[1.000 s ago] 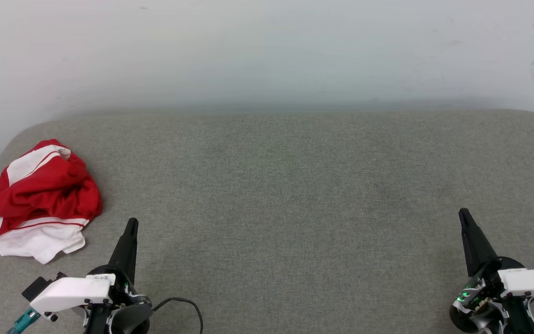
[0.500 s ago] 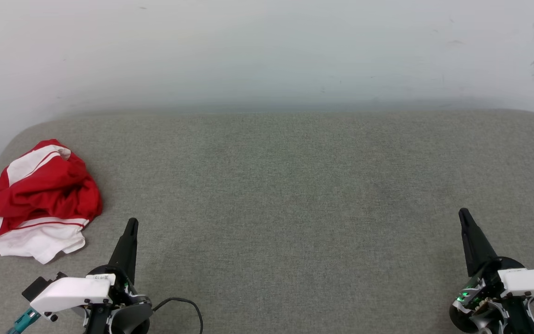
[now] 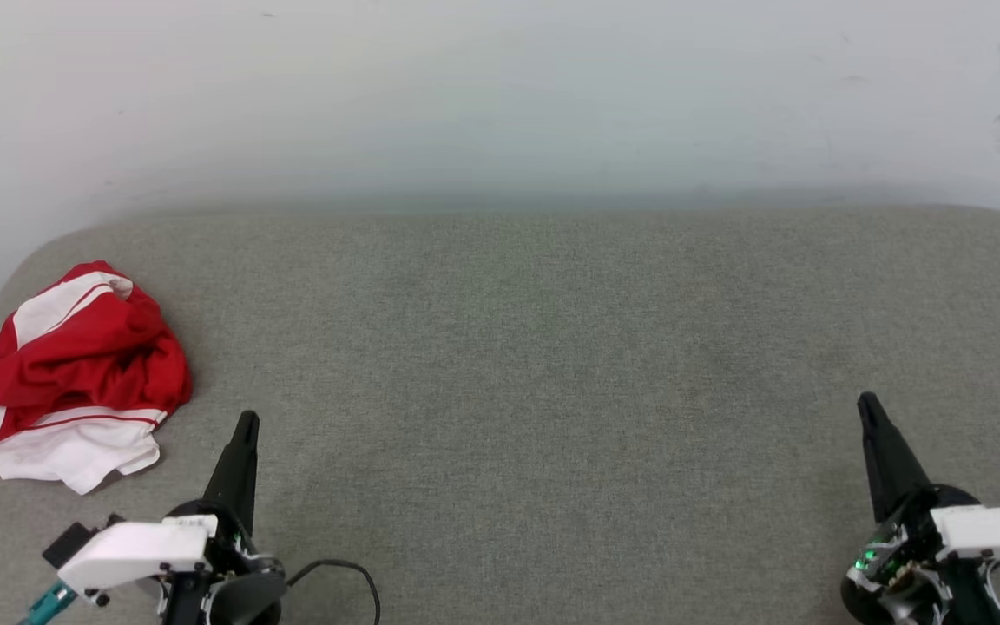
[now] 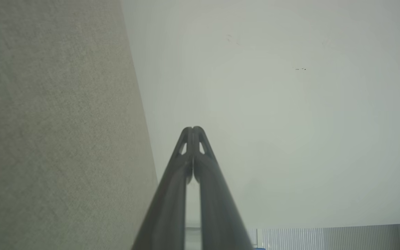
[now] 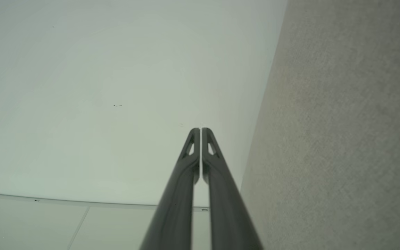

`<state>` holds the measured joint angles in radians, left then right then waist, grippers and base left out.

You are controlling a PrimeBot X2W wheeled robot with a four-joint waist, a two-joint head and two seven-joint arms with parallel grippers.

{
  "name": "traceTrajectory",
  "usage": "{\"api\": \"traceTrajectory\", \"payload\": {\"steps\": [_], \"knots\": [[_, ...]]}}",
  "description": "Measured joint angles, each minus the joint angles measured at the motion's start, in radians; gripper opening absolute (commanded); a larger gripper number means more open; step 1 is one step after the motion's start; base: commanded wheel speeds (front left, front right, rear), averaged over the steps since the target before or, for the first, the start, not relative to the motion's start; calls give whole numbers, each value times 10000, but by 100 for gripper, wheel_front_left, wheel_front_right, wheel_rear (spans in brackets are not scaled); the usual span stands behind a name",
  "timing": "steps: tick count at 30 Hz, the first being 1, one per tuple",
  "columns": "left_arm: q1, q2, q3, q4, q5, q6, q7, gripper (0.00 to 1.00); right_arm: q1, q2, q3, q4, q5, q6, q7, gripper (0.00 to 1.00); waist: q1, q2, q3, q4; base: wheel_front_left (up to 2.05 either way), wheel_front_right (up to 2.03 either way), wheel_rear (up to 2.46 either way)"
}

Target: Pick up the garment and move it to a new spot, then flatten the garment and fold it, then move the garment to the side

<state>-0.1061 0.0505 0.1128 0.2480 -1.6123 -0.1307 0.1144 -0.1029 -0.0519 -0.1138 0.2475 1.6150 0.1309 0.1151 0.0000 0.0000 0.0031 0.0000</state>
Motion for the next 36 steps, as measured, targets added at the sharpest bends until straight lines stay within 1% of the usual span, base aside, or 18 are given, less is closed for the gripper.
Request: {"api": "traceTrajectory", "payload": {"steps": [6,13,14,19,28,36], "knots": [[393,-35,-86,345,10,2,-96,100,427,19,4,359,-35,-2,-94,100,0,0,1,-1,0,0,0],[394,-35,-138,155,372,0,-445,100,454,23,-88,224,-635,-2,-449,100,0,0,1,-1,0,0,0],[394,-35,-127,123,637,2,-539,100,482,23,-132,128,-953,-2,-543,100,0,0,2,1,0,0,0],[393,-33,-36,-79,1572,71,-757,100,587,27,-280,-178,-1795,-2,-769,100,0,0,4,12,0,0,0],[389,-31,-128,-736,3415,518,-1147,100,641,27,-372,-913,-3745,-2,-1147,100,0,0,12,34,0,0,0],[389,-31,-393,-1129,5193,957,-1455,100,726,27,-209,-1540,-5766,-2,-1430,100,0,0,32,56,0,0,0]]}}
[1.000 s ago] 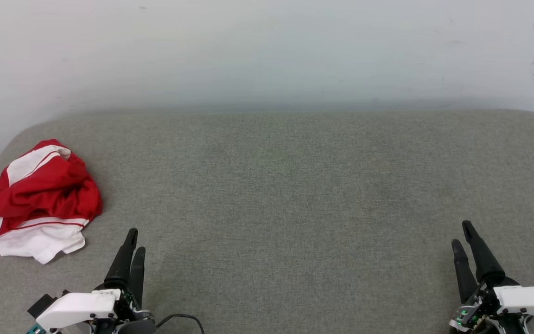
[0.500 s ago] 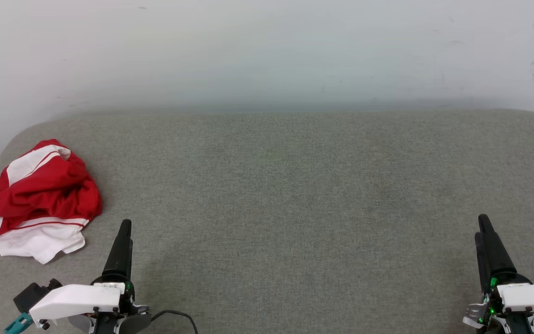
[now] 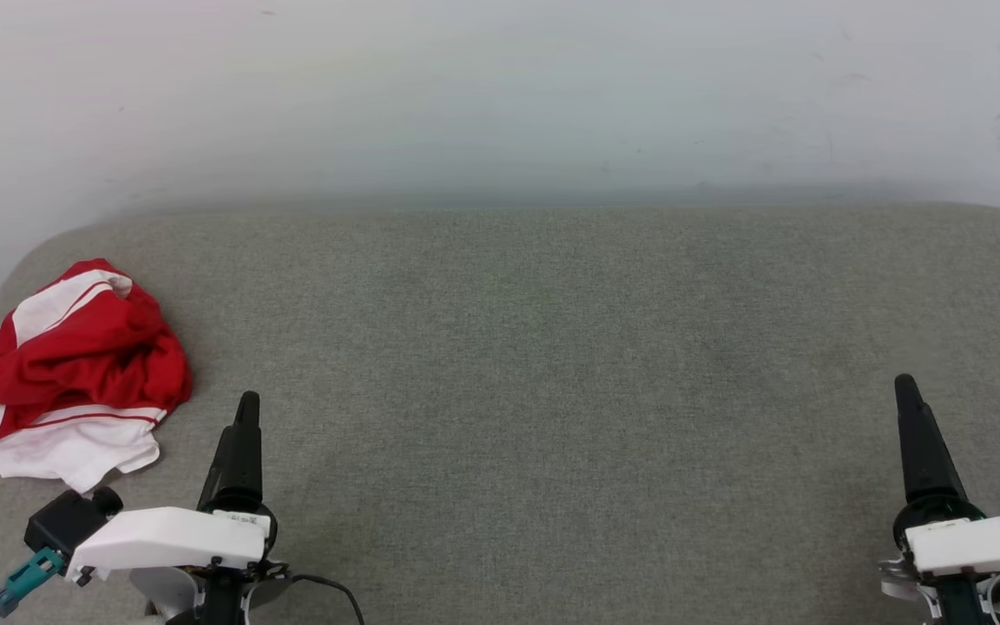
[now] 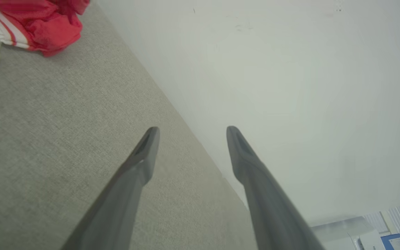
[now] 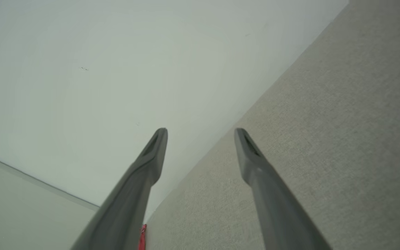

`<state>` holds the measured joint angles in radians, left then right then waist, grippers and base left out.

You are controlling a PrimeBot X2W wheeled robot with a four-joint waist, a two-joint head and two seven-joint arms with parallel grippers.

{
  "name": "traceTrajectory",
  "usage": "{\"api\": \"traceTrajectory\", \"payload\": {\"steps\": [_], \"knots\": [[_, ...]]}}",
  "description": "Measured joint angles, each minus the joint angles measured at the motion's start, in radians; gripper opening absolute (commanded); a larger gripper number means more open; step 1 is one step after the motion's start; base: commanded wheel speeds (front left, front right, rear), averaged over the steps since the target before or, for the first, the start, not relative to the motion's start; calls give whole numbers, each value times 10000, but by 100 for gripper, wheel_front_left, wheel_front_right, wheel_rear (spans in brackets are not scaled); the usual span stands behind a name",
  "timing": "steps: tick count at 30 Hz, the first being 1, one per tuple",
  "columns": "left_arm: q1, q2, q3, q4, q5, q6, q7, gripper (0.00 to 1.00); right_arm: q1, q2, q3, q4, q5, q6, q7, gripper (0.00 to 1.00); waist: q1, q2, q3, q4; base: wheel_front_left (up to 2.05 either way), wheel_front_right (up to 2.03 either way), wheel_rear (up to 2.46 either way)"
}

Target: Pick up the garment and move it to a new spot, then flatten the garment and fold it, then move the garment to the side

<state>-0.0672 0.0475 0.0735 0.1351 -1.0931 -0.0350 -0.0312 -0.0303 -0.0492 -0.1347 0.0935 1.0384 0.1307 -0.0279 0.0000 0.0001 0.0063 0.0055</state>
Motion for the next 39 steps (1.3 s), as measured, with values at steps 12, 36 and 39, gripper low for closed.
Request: {"api": "traceTrajectory", "payload": {"steps": [12,36,39], "knots": [[5,2,-337,-144,2389,453,-405,100,284,0,460,-376,-2824,0,-439,100,0,0,17,54,0,0,0],[182,184,-995,-194,5896,1058,-1114,100,581,0,579,-405,-6257,0,-1129,100,0,0,-10,152,0,0,0],[211,242,-1057,-205,6213,1139,-1187,100,657,0,600,-437,-6592,0,-1214,100,0,0,-14,152,0,0,0]]}}
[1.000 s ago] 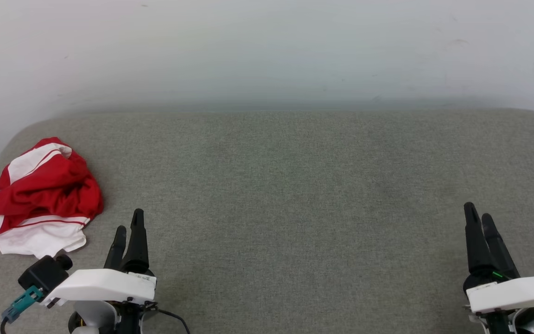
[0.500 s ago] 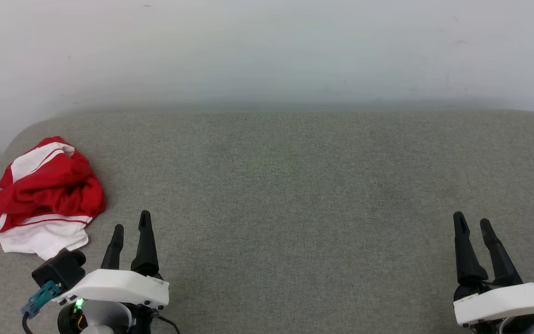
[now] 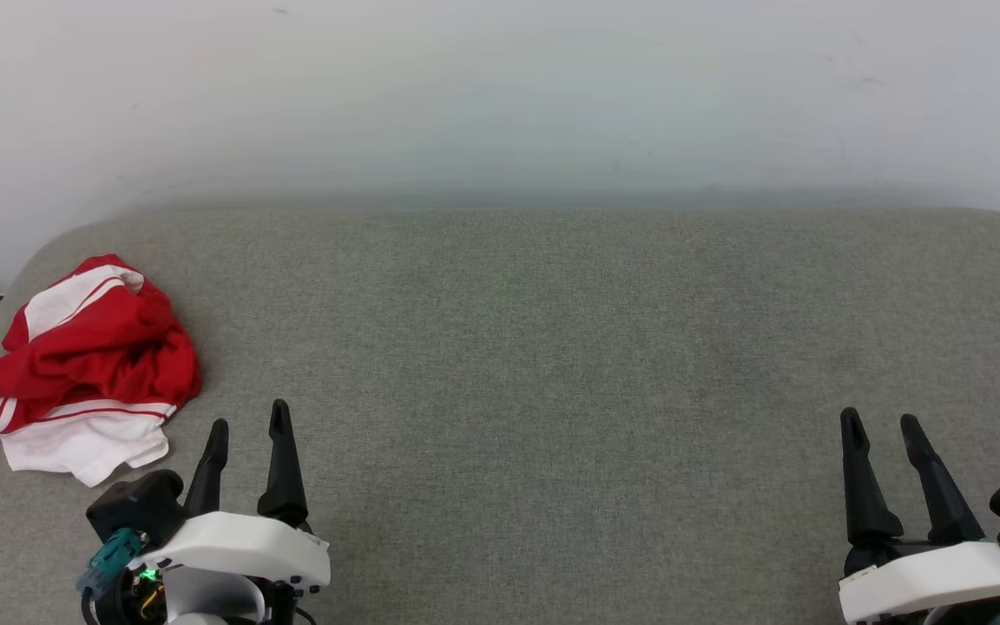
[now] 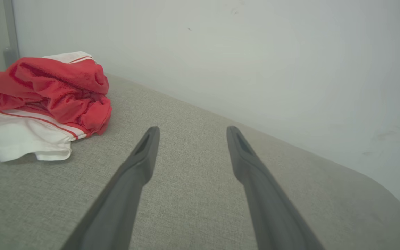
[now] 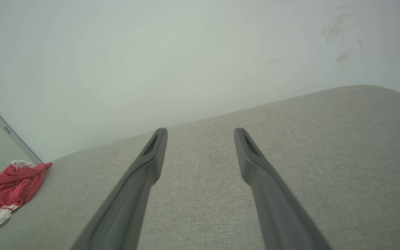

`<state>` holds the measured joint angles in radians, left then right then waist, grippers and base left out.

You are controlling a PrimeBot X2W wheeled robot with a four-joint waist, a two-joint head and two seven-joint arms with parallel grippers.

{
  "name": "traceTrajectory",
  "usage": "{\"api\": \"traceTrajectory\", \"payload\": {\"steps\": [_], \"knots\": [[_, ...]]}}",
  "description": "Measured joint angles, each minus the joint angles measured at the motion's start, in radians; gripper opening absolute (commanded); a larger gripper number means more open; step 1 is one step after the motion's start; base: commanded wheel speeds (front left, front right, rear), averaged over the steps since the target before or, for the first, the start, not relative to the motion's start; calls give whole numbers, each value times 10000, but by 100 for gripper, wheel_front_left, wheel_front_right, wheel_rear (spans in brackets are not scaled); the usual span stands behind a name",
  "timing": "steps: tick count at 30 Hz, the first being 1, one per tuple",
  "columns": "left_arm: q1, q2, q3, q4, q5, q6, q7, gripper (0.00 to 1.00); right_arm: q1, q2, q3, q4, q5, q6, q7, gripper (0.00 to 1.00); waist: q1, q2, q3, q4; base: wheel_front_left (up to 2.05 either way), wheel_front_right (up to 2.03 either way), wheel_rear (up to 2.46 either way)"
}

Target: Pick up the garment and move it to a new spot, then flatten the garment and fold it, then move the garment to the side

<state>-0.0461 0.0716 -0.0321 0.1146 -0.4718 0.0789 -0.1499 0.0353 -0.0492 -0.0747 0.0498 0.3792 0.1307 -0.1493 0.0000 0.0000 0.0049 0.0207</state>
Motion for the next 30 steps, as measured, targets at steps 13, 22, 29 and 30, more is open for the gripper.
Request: {"api": "traceTrajectory", "payload": {"steps": [13,22,29,30], "knots": [[44,79,-299,-253,1187,90,-309,100,127,-2,13,-213,-1116,0,-313,100,0,0,39,56,0,0,0],[141,86,-412,-380,1918,-8,-508,100,252,-4,46,-408,-1701,2,-527,100,0,0,20,127,0,0,0],[187,77,-437,-360,2468,-86,-660,100,310,-4,27,-474,-2065,2,-654,100,0,0,38,172,0,0,0],[189,71,-431,-351,2522,-90,-662,100,327,-4,25,-479,-2109,2,-665,100,0,0,41,176,0,0,0]]}}
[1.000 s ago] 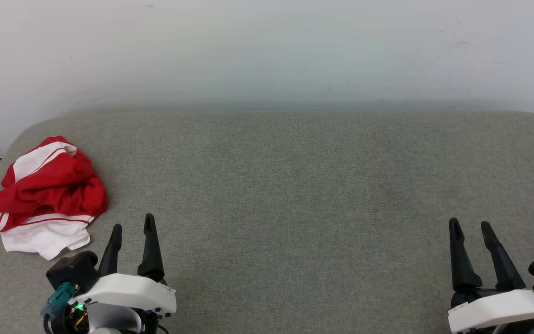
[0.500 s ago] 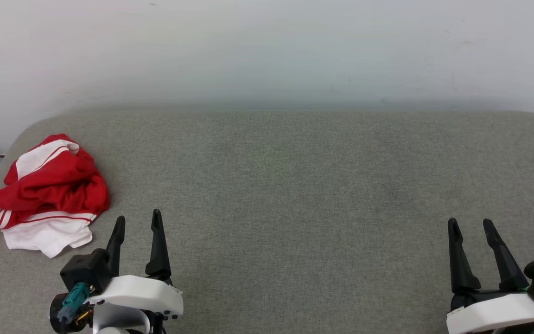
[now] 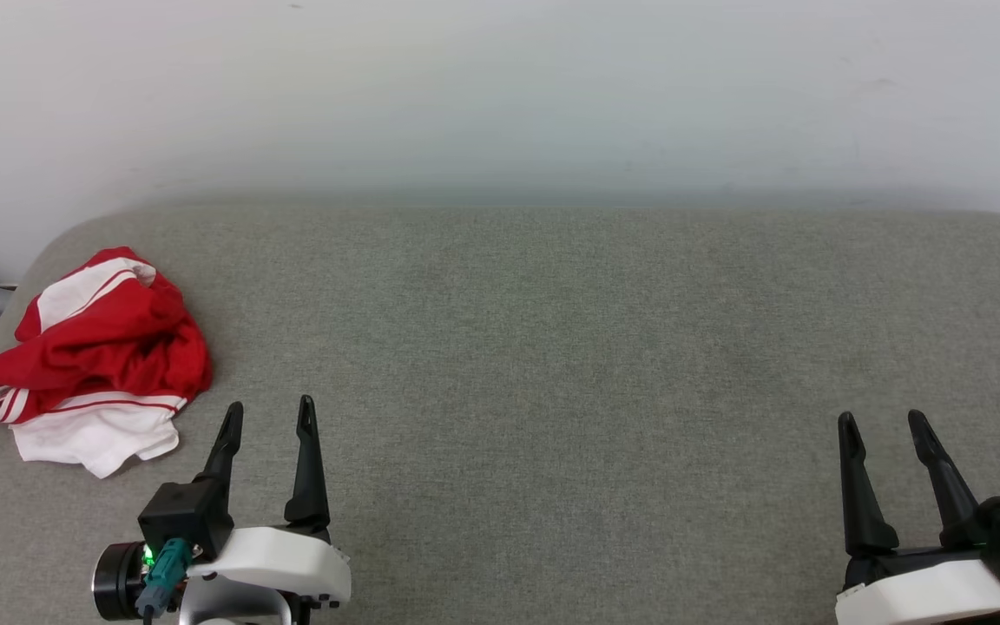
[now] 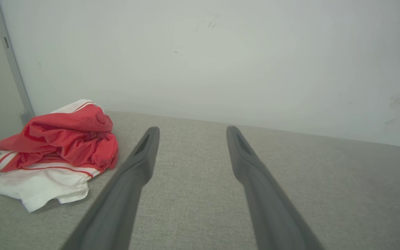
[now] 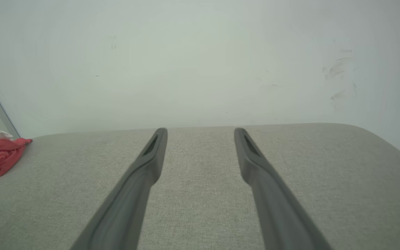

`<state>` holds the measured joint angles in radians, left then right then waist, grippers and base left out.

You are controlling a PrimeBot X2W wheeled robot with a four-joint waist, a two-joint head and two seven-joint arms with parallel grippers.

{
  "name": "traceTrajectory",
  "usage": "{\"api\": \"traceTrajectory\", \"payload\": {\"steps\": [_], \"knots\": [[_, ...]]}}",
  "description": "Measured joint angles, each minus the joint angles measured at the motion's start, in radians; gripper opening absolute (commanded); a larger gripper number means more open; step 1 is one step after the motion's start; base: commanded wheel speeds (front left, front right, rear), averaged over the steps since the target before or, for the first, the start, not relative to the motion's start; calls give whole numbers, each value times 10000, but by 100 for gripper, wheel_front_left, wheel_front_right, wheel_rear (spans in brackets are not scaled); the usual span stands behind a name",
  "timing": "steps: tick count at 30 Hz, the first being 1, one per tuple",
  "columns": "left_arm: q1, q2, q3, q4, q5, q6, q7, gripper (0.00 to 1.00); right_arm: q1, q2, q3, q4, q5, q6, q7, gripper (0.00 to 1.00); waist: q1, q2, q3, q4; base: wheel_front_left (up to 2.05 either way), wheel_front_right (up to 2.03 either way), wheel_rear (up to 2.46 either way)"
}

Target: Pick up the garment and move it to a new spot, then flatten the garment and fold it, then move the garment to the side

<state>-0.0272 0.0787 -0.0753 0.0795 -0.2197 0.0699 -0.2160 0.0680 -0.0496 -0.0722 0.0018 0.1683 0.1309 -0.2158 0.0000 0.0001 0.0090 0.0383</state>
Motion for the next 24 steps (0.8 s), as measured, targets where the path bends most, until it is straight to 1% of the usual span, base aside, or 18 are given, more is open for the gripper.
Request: {"api": "traceTrajectory", "payload": {"steps": [10,19,24], "knots": [[29,-100,65,-8,644,-184,-211,100,105,0,21,-119,-332,0,-213,100,0,0,16,29,0,0,0],[86,-226,205,242,1043,-612,-420,100,217,-2,36,-159,-453,0,-408,100,0,0,-36,76,0,0,0],[86,-257,288,370,1112,-709,-462,100,256,-2,-2,-82,-424,0,-468,100,0,0,-43,106,0,0,0]]}}
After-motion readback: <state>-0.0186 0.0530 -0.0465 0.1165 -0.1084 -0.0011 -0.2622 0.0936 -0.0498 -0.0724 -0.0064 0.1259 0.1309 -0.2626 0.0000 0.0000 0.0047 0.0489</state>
